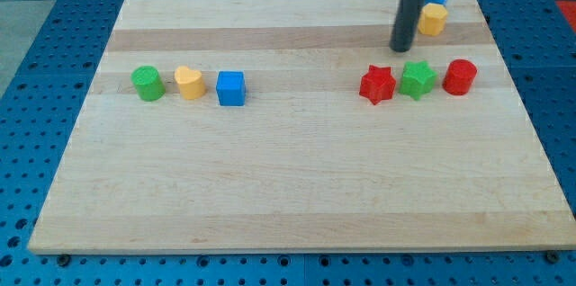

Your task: Push the blue cube slightly up

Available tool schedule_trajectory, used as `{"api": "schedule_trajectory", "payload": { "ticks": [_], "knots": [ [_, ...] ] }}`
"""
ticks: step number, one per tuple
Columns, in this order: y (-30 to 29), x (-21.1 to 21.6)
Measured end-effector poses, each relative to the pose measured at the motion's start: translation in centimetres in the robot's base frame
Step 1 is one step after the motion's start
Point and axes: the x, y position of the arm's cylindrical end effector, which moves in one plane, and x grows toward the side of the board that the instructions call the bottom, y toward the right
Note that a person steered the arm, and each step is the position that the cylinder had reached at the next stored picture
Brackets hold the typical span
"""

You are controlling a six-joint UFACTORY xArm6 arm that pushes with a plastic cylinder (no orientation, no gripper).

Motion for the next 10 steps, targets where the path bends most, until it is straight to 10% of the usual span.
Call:
{"api": "schedule_trajectory", "payload": {
  "ticks": [5, 10],
  "knots": [
    [-16.7, 13.4],
    [-23.2, 5.6]
  ]
}}
